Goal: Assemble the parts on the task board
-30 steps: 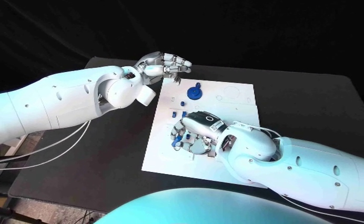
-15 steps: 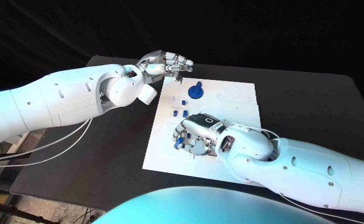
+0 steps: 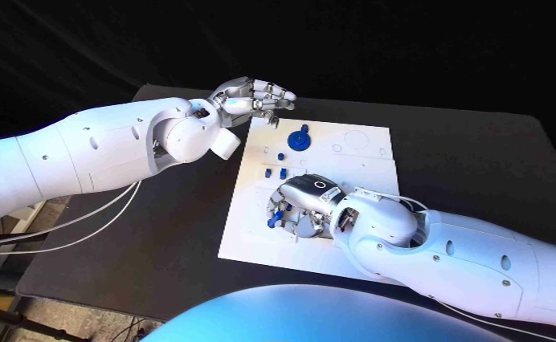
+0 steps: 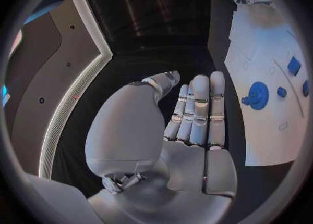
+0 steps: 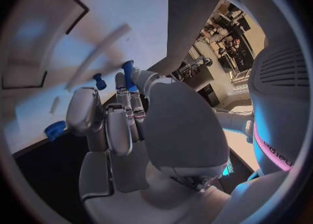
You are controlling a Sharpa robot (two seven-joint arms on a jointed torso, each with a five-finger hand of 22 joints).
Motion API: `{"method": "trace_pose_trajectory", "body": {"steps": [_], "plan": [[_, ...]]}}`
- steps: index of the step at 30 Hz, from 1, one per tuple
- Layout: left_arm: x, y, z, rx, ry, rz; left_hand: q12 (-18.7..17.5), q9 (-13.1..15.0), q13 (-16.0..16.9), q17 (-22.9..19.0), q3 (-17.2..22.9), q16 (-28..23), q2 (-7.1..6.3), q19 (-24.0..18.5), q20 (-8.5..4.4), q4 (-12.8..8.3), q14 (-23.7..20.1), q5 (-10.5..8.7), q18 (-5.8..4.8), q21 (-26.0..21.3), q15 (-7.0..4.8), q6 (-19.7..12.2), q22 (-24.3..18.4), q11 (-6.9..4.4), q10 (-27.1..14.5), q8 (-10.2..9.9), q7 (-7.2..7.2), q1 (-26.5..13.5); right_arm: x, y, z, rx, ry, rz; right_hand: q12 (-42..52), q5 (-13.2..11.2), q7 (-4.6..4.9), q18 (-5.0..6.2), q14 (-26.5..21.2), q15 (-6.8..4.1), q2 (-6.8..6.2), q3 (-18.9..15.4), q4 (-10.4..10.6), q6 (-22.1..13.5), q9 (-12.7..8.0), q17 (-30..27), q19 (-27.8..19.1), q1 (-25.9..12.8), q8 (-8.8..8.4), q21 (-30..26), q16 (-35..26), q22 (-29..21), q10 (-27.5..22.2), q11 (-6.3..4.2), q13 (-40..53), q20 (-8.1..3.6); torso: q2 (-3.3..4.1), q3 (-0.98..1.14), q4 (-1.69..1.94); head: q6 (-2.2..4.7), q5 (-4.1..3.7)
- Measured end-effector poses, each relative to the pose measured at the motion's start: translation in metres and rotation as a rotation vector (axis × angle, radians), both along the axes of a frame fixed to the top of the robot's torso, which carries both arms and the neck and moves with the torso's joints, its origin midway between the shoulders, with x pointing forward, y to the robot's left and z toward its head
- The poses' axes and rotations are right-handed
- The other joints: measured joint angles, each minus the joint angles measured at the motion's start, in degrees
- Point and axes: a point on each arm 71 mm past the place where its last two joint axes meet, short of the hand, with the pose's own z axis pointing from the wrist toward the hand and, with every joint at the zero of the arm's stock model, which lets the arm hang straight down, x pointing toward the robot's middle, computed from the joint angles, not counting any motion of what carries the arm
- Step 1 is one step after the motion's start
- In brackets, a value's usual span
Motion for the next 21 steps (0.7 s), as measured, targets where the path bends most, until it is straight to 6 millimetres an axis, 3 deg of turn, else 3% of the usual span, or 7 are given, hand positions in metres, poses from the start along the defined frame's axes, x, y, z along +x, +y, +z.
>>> {"method": "trace_pose_trajectory", "body": {"steps": [5,6,8,12,17,21], "plan": [[0.0000,0.0001,0.0000,0.000,0.001,0.000,0.01,0.00,0.00,0.00,0.00,0.00,0.00,0.00,0.00,0.00,0.00,0.00,0.00,0.00,0.00,0.00,0.00,0.00,0.00,0.00,0.00,0.00,-0.0002,0.0013,0.0004,-0.009,-0.005,0.003,0.00,0.05,0.29,0.00,0.00,0.00,-0.13,0.11,-0.33,-0.46,0.00,-0.07,0.00,-0.75,0.00,-0.33,0.00,0.00,0.04,-0.05,0.11,0.00,-0.02,-0.02,0.01,0.00,0.01],[0.0000,0.0001,0.0000,0.000,0.001,0.000,0.01,0.00,0.00,0.00,0.00,0.00,0.00,0.00,0.00,0.00,0.00,0.00,0.00,0.00,0.00,0.00,0.00,0.00,0.00,0.00,0.00,0.00,-0.0004,0.0018,0.0005,-0.010,-0.006,0.004,-0.01,0.62,0.53,0.00,0.00,0.00,-0.36,0.00,-0.44,-0.69,0.01,-0.07,0.00,-1.59,0.00,-0.35,0.00,0.00,0.81,-0.80,0.08,0.00,-0.03,-0.02,0.01,0.00,0.01],[0.0000,0.0001,-0.0001,0.001,0.001,0.000,0.01,0.00,0.00,0.00,0.00,0.00,0.00,0.00,0.00,0.00,0.00,0.00,0.00,0.00,0.00,0.00,0.00,0.00,0.00,0.00,0.00,0.00,-0.0002,0.0025,0.0003,-0.012,-0.007,0.004,-0.08,2.77,0.75,-0.01,0.00,0.00,-1.21,-0.10,-0.56,-1.36,0.13,-0.11,-0.22,-2.89,0.03,-0.34,0.00,0.02,1.14,-1.10,0.10,0.22,-0.03,-0.05,0.01,0.00,-0.03],[0.0000,0.0000,-0.0001,0.001,0.001,0.000,0.01,0.00,0.00,0.00,0.00,0.00,0.00,0.00,0.00,0.00,0.00,0.00,0.00,0.00,0.00,0.00,0.00,0.00,0.00,0.00,0.00,0.00,0.0001,0.0036,-0.0009,-0.019,-0.007,0.004,-0.26,3.67,1.02,-0.01,-0.01,0.00,-2.47,-0.69,-0.43,-2.44,-0.08,-0.13,-0.22,-4.77,-0.49,-0.66,0.00,0.04,2.35,-2.13,0.35,0.22,-0.03,-0.07,0.01,0.00,-0.08],[0.0002,-0.0001,-0.0002,0.001,0.002,0.000,0.00,-0.01,-0.01,-0.01,0.00,0.00,0.00,0.00,0.00,0.00,0.00,0.00,0.00,0.00,0.00,0.00,0.00,0.00,0.00,0.00,0.00,0.00,-0.0014,0.0058,-0.0021,-0.021,-0.003,0.009,-0.21,3.77,1.34,-0.01,0.00,0.00,-4.22,-2.43,0.20,-5.30,-0.61,-0.10,-0.43,-7.08,-2.15,-0.90,0.03,0.04,1.91,-1.73,0.42,0.43,-0.04,-0.09,0.02,-0.01,-0.10],[0.0002,0.0000,-0.0002,0.001,0.002,0.000,0.00,-0.01,-0.01,-0.01,0.00,0.00,0.00,0.00,0.00,0.00,0.00,0.00,0.00,0.00,0.00,0.00,0.01,0.00,0.00,0.00,0.00,0.00,-0.0009,0.0054,-0.0026,-0.023,-0.003,0.007,-0.21,3.77,1.34,-0.01,-0.22,0.21,-4.65,-2.73,0.19,-6.40,-0.84,-0.05,-0.63,-7.51,-2.56,-1.16,0.22,0.04,1.91,-1.73,0.42,0.63,-0.05,-0.09,0.03,0.00,-0.08]]}}
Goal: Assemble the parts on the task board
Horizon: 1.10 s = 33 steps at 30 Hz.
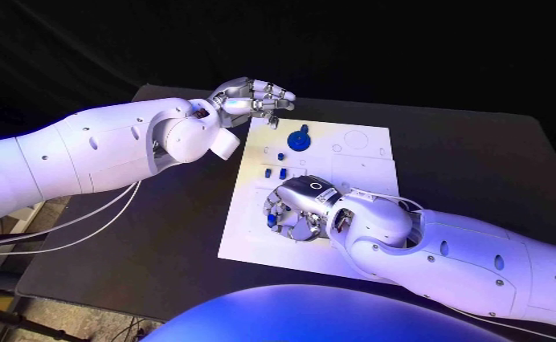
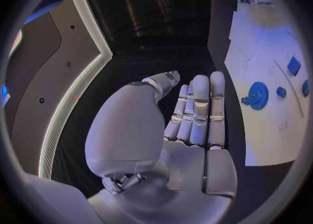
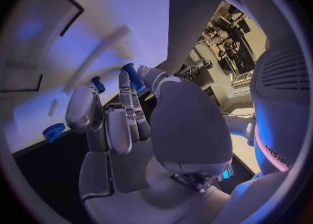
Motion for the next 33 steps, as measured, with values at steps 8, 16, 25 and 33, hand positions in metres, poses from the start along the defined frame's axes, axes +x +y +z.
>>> {"method": "trace_pose_trajectory", "body": {"steps": [8,16,25,33], "plan": [[0.000,0.000,0.000,0.001,0.001,0.000,0.00,0.00,0.00,0.00,0.00,0.00,0.00,0.00,0.00,0.00,0.00,0.00,0.00,0.00,0.00,0.00,0.01,0.00,0.00,0.00,0.00,0.00,0.001,-0.002,0.000,-0.002,-0.001,-0.012,-0.22,0.00,0.01,0.00,0.20,0.20,-0.23,-0.87,0.07,-1.65,-0.30,-0.16,0.00,-0.23,-0.98,-0.49,0.00,-0.01,-0.41,0.41,0.07,0.00,-0.01,0.04,-0.01,0.00,0.03],[0.000,0.002,0.000,0.002,0.002,0.002,-0.01,0.05,0.05,0.00,0.00,0.23,0.00,0.00,0.00,0.00,0.00,0.00,0.00,0.00,0.00,0.00,0.01,0.31,-0.31,0.22,0.00,0.00,-0.002,-0.016,0.009,0.045,-0.020,-0.040,-0.22,0.00,0.00,0.00,0.20,0.20,-0.46,-2.96,0.33,-4.02,-0.81,-0.36,0.00,-0.45,-2.43,-0.49,0.00,-0.01,-0.41,0.41,0.48,0.00,0.00,0.09,-0.04,0.00,0.08],[0.000,0.004,0.000,0.005,0.003,0.005,-0.05,0.04,0.05,-0.01,0.00,0.22,0.00,0.00,0.00,0.00,0.00,0.00,0.00,0.00,0.00,0.00,-0.02,0.31,-0.31,0.22,0.00,0.00,0.017,-0.071,0.051,0.153,-0.041,-0.176,2.23,0.22,0.13,0.00,0.20,0.20,0.00,-5.75,0.97,-1.67,-0.35,-0.10,0.00,0.01,-1.63,-0.49,0.02,-0.02,2.25,-0.06,2.31,0.00,-0.03,0.07,-0.08,0.13,-0.74],[-0.001,0.005,-0.001,0.007,0.006,0.007,0.16,0.04,0.04,-0.01,0.00,0.22,0.00,0.00,0.00,0.00,0.00,0.00,0.00,0.00,0.00,0.00,-0.04,0.19,-0.43,0.22,0.00,0.00,0.040,-0.156,0.063,0.167,0.085,-0.442,46.79,1.23,-2.38,-0.96,0.13,-1.58,2.41,-19.11,5.87,-1.27,5.54,6.29,2.30,-2.51,7.81,4.08,2.76,-0.02,5.70,-2.68,49.19,-1.84,-0.31,-0.05,-0.41,0.41,-3.03]]}}
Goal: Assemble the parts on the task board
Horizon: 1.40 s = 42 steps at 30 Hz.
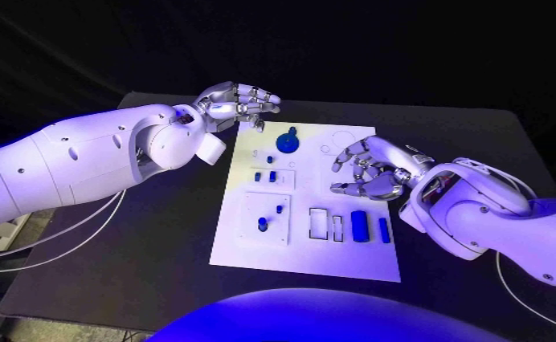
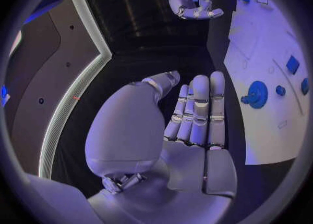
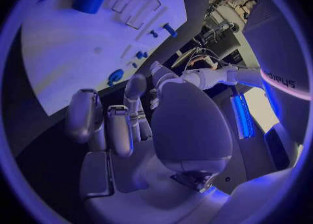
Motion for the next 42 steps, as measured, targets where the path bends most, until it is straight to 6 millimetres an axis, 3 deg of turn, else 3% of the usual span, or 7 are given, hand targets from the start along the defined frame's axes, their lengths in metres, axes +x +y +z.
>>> {"method": "trace_pose_trajectory", "body": {"steps": [2,4,12,14,19,29,42], "plan": [[0.000,0.000,-0.001,0.001,0.001,0.000,0.02,0.00,0.00,0.00,0.00,0.00,0.00,0.00,0.00,0.00,0.00,0.00,0.00,0.00,0.00,0.00,0.00,-0.09,-0.09,0.00,0.00,0.00,-0.001,-0.017,-0.003,0.000,0.043,-0.050,15.44,0.00,0.00,0.00,0.00,0.00,1.62,-3.39,0.42,-0.68,1.45,1.55,0.01,-0.73,2.31,0.33,0.35,0.00,1.34,0.34,12.79,-0.01,-0.06,-0.01,-0.09,0.03,-0.54],[0.000,0.000,-0.001,0.002,0.002,0.000,0.01,0.00,0.00,0.00,0.00,0.00,0.00,0.00,0.00,0.00,0.00,0.00,0.00,0.00,0.00,-0.03,0.00,-0.09,-0.09,0.00,0.03,0.00,-0.004,-0.029,-0.006,-0.002,0.075,-0.086,21.18,0.00,-0.02,0.00,-0.01,0.01,3.02,-6.43,0.66,-1.63,2.29,2.37,0.01,-1.18,3.84,0.40,0.73,0.00,2.64,0.30,18.52,-0.01,-0.12,-0.02,-0.19,0.10,-1.16],[-0.001,-0.001,-0.002,0.002,0.005,-0.003,0.01,0.05,-0.01,0.00,0.00,0.00,0.00,0.00,0.00,0.00,0.00,0.00,0.00,0.00,0.00,-0.21,0.00,-0.09,-0.09,0.00,0.21,0.00,-0.023,-0.056,-0.023,-0.045,0.167,-0.173,27.79,0.32,0.04,0.00,-0.01,0.01,4.69,-14.99,0.99,-2.32,3.09,2.60,0.86,-2.76,6.09,1.77,1.91,-0.01,5.41,0.21,20.73,0.06,-0.26,0.02,-0.40,0.08,-2.49],[-0.001,-0.001,-0.002,0.003,0.005,-0.003,0.01,0.05,-0.01,0.00,0.00,0.00,0.00,0.00,0.00,0.00,0.00,0.00,0.00,0.00,0.00,-0.21,0.01,-0.09,-0.09,0.00,0.21,0.00,-0.027,-0.059,-0.028,-0.059,0.181,-0.187,28.50,0.32,0.04,-0.86,-0.01,0.01,5.06,-16.23,1.00,-2.32,3.14,2.60,1.11,-3.14,6.34,2.42,2.23,-0.01,5.60,0.03,20.73,0.08,-0.28,0.03,-0.40,0.07,-2.68],[-0.001,0.000,-0.003,0.003,0.007,-0.003,0.01,0.04,-0.01,0.00,0.00,0.00,0.00,0.00,0.00,0.00,0.00,0.00,0.00,0.00,0.00,-0.21,0.01,-0.09,-0.09,0.00,0.21,0.00,-0.034,-0.056,-0.038,-0.087,0.207,-0.196,28.58,0.32,0.04,-0.86,-0.02,0.02,4.99,-17.01,1.01,-2.32,3.15,2.60,1.31,-3.69,6.34,2.80,2.23,-0.01,5.60,0.03,20.73,-0.12,-0.27,-0.05,-0.37,0.03,-2.83],[-0.002,0.002,-0.003,0.005,0.008,-0.001,0.01,0.04,-0.01,0.00,0.00,0.00,0.00,0.00,0.00,0.00,0.00,0.00,0.00,0.00,0.00,-0.21,0.01,-0.09,-0.08,0.00,0.20,0.00,-0.039,-0.049,-0.057,-0.143,0.247,-0.208,28.58,0.32,-0.89,-0.86,0.19,-0.18,5.89,-18.03,1.09,-0.95,3.63,2.59,1.71,-5.19,7.23,3.96,2.47,-0.01,5.81,-0.18,20.72,-0.12,-0.16,-0.12,-0.23,-0.28,-2.75],[-0.002,0.003,-0.003,0.005,0.009,-0.001,0.01,0.03,-0.02,-0.01,0.00,0.00,0.00,0.00,0.00,0.00,0.00,0.00,0.00,0.00,0.00,-0.21,0.02,-0.09,-0.08,0.00,0.20,0.00,-0.039,-0.044,-0.069,-0.208,0.267,-0.212,28.57,0.32,-1.18,-0.85,-0.02,-0.39,6.19,-18.35,1.09,0.15,4.15,2.58,2.13,-6.70,7.87,5.07,2.68,-0.02,5.93,-0.30,20.71,-0.54,-0.18,-0.06,-0.30,-0.40,-2.37]]}}
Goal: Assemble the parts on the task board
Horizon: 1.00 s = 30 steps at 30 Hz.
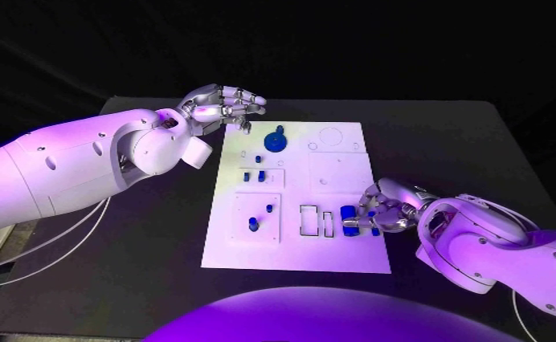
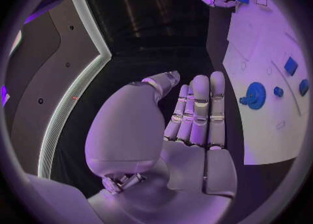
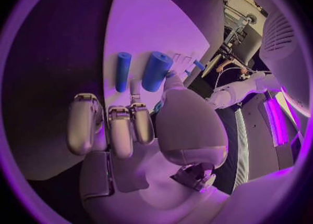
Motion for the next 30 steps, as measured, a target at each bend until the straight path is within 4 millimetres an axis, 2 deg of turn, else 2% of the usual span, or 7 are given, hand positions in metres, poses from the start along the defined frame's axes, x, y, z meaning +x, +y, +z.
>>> {"method": "trace_pose_trajectory", "body": {"steps": [10,14,16,22,24,27,30], "plan": [[0.000,0.000,0.000,0.000,0.001,-0.002,0.00,-0.01,0.00,0.00,0.00,0.00,0.00,0.00,0.00,0.00,0.00,0.00,0.00,0.00,0.00,0.00,0.00,0.00,0.00,0.00,0.00,0.00,0.004,0.010,-0.003,-0.034,-0.016,0.011,0.00,0.22,-0.26,0.00,0.10,-0.32,0.00,0.00,0.00,0.70,0.79,-0.01,0.14,-0.43,0.67,0.00,0.00,0.04,0.08,-0.09,-0.01,-0.14,0.00,0.03,-0.02,-0.01,0.04],[0.000,0.000,0.000,0.000,0.001,-0.002,0.00,-0.01,0.00,0.00,0.00,0.00,0.00,0.00,0.00,0.00,0.00,0.00,0.00,0.00,0.00,0.00,0.00,0.00,0.00,0.00,0.00,0.00,0.005,0.012,-0.005,-0.044,-0.022,0.015,0.00,0.22,-0.24,0.01,0.00,-0.41,0.39,0.01,-0.01,0.87,6.22,-0.01,0.20,0.56,0.66,0.22,0.00,0.04,-0.10,-0.27,-0.01,-0.20,0.00,0.01,-0.01,-0.01,0.03],[0.000,0.000,0.000,0.000,0.002,-0.002,0.00,0.00,0.01,0.00,0.00,0.00,0.07,0.00,0.00,0.00,0.00,0.00,0.00,0.00,0.00,-0.11,-0.01,0.02,-0.02,0.00,-0.11,-0.07,0.005,0.013,-0.005,-0.047,-0.025,0.019,0.00,0.21,-0.24,0.01,0.00,-0.41,0.23,0.29,-0.30,0.88,7.93,-0.01,0.20,3.06,0.54,0.22,0.22,0.04,0.11,-0.48,-0.01,-0.20,-0.01,0.00,-0.01,-0.01,0.02],[0.000,0.000,0.000,0.001,0.003,-0.003,0.00,0.06,0.08,0.00,0.00,0.00,0.23,0.00,0.00,0.00,0.00,0.00,0.00,0.00,0.00,-0.21,-0.10,0.20,-0.20,0.00,-0.21,-0.23,0.004,0.017,-0.004,-0.049,-0.036,0.036,0.00,0.17,-0.61,0.00,0.21,-0.61,0.97,2.28,-0.47,1.24,7.88,-0.02,0.39,8.59,-0.67,0.45,0.22,0.04,-0.04,-0.63,-0.02,-0.39,-0.07,-0.04,-0.04,-0.01,0.13],[0.000,0.000,0.000,0.001,0.003,-0.003,0.20,0.06,0.07,0.00,0.00,0.00,0.23,0.00,0.00,0.00,0.00,0.00,0.00,0.00,0.00,-0.21,-0.10,0.20,-0.20,0.00,-0.21,-0.23,0.004,0.017,-0.004,-0.049,-0.040,0.039,0.00,0.07,-0.73,0.01,0.01,-0.81,1.06,3.19,-0.37,1.59,7.60,-0.02,0.39,8.64,-0.66,0.67,0.22,0.03,-0.14,-0.74,-0.02,-0.40,-0.08,-0.04,-0.04,-0.01,0.15],[0.000,0.000,0.000,0.001,0.004,-0.003,0.23,0.06,0.07,0.00,0.00,0.00,0.23,0.00,0.00,0.00,0.00,0.00,0.00,0.00,0.00,-0.21,-0.10,0.20,-0.20,0.00,-0.21,-0.23,0.003,0.017,-0.003,-0.046,-0.048,0.038,0.31,-0.15,-0.88,-0.49,0.14,-0.94,1.05,4.10,-0.25,2.54,1.74,-0.02,0.54,8.64,-0.45,1.13,0.22,0.03,0.06,-0.93,-0.02,-0.55,-0.08,-0.04,-0.04,-0.01,0.15],[0.000,0.000,0.000,0.001,0.004,-0.003,0.23,0.06,0.07,0.00,0.00,0.00,0.23,0.00,0.00,0.00,0.00,0.00,0.00,0.00,0.00,-0.21,-0.10,0.20,-0.20,0.00,-0.21,-0.23,0.000,0.017,-0.002,-0.037,-0.053,0.032,1.20,-0.16,-0.92,-0.88,0.00,-1.23,1.45,4.60,-0.34,2.97,0.25,-0.02,0.60,9.02,-0.67,1.60,0.27,0.03,-0.05,-1.45,-0.02,-0.60,-0.08,-0.04,-0.04,-0.01,0.11]]}}
